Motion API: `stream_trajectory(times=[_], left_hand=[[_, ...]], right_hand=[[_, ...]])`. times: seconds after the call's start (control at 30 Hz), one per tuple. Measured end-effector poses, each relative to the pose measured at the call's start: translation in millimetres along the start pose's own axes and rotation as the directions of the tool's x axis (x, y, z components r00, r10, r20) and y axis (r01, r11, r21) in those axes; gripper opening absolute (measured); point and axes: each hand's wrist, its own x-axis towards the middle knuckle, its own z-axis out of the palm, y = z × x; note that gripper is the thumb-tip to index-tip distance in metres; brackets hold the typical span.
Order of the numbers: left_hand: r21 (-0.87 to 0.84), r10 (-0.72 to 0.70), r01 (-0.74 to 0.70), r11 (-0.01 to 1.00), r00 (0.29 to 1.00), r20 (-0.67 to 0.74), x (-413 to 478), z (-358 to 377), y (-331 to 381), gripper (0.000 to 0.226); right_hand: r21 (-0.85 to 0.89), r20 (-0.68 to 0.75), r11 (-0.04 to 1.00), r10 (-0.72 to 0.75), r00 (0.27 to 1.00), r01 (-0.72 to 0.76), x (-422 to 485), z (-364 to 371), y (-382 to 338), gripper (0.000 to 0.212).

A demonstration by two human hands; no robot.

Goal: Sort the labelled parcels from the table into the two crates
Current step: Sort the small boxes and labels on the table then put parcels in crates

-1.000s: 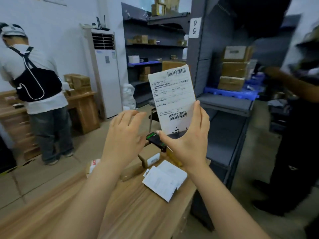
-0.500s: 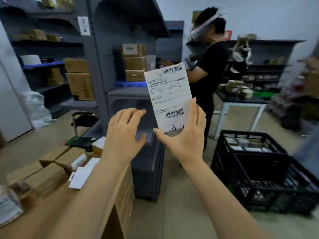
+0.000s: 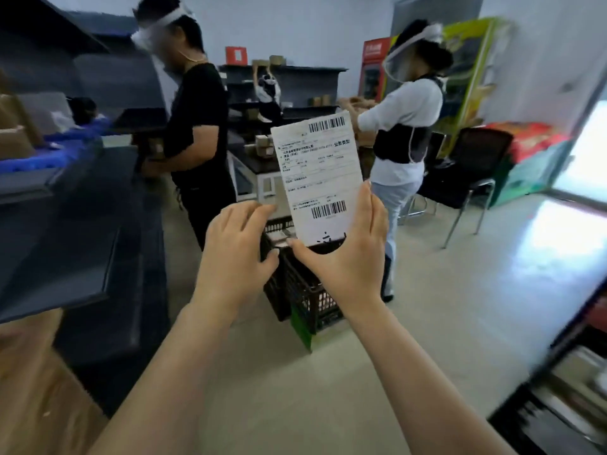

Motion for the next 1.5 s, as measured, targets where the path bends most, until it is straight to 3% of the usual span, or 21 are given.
stream_trajectory(times=[0.33,0.77,1.23,1.5], left_hand=[[-0.310,0.288,-0.250,0.917,0.954,0.082,47,102,110,0.062],[-0.677,0.637,-0.458,0.576,0.771,0.020,87,203,206,0.066],[-0.840,0.785,-0.484,0.245,0.608,-0.121,47,222,307,0.068],[-0.848,0.817,-0.490,0.202,0.562,-0.130,18,237,414,0.069]], right_hand=[[-0.272,-0.235,0.925,0.202,0.951,-0.264,6,-98,103,0.127],[-0.433,-0.602,0.709,0.233,0.764,-0.557,-10,-150,150,0.127],[-0.435,-0.783,0.420,0.260,0.565,-0.797,-64,-218,160,0.126],[-0.402,-0.828,0.356,0.251,0.501,-0.843,-94,-310,199,0.125]])
